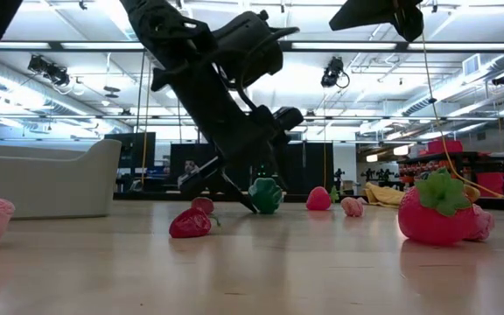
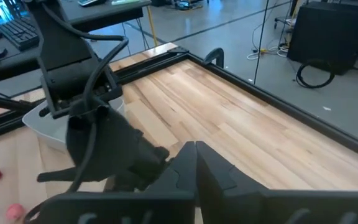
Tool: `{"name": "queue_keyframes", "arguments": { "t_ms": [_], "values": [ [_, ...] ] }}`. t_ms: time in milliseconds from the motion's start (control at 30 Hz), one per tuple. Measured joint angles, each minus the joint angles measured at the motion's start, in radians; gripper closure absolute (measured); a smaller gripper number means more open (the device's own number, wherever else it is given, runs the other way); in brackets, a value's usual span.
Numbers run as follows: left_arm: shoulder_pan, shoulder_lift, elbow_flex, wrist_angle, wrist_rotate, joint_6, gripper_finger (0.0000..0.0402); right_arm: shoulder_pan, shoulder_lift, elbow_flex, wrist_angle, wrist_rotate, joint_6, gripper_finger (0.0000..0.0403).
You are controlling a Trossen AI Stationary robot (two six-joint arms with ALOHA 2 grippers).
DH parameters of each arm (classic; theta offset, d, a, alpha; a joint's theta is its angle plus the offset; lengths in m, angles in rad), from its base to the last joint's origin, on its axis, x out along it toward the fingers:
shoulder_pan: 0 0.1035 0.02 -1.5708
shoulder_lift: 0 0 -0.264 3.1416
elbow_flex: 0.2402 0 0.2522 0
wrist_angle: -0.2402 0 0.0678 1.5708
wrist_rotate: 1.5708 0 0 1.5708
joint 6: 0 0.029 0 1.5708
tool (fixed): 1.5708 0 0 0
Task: Pick and placing Produce into tupperware
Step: Put the green bell pepper into the gray bin
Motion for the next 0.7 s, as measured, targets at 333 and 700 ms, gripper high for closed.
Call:
{"name": "queue_keyframes", "arguments": {
  "t_ms": [333, 700],
  "values": [
    [0.003, 0.0, -0.001, -0.006, 0.009, 0.0, 0.0136, 0.0, 0.0, 0.0, 0.0, 0.0, 0.001, 0.0398],
    [-0.012, 0.001, -0.002, -0.009, 0.015, -0.008, 0.0147, 0.0, 0.001, 0.0, 0.0, -0.002, 0.002, 0.0398]
  ]
}}
